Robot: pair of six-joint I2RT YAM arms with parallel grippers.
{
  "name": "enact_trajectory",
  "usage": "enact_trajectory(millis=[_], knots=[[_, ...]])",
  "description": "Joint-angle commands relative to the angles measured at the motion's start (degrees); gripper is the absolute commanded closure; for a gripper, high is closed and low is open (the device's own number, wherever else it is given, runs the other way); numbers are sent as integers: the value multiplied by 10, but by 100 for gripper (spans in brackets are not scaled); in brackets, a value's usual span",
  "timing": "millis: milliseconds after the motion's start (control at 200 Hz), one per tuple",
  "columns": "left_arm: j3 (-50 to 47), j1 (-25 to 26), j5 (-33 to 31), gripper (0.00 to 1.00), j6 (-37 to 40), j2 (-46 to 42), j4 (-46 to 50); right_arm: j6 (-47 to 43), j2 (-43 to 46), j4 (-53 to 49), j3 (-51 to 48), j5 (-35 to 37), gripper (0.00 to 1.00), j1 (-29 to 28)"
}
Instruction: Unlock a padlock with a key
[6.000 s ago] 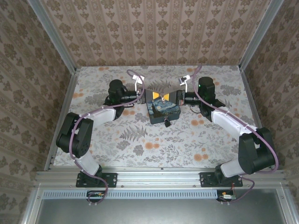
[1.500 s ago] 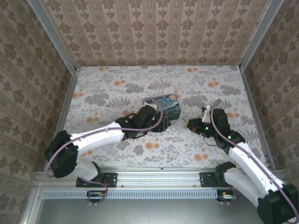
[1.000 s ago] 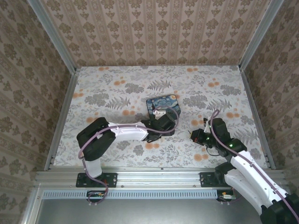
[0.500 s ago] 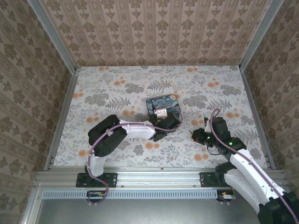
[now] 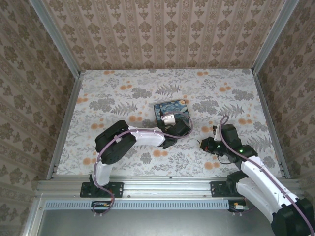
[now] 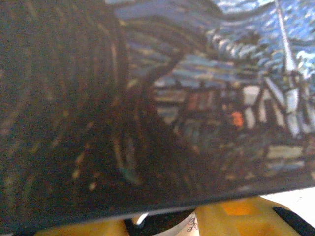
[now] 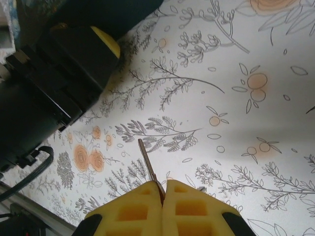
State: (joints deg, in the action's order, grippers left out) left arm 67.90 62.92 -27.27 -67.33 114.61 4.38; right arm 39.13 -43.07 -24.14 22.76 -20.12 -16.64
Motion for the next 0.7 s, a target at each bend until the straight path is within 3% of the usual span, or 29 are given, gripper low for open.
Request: enact_trajectory(millis=[0,340,695], knots=[[1,-7,25,67,-8,11,-21,-7,-5,20,-11,-25,100,3],[-23,-27,145,80,23,-11,-65,-16,-3,20,-15,-54,100,2],[-59,-66,254,100,72,-74,-119,-16,0,19,-13,-67,100,3]])
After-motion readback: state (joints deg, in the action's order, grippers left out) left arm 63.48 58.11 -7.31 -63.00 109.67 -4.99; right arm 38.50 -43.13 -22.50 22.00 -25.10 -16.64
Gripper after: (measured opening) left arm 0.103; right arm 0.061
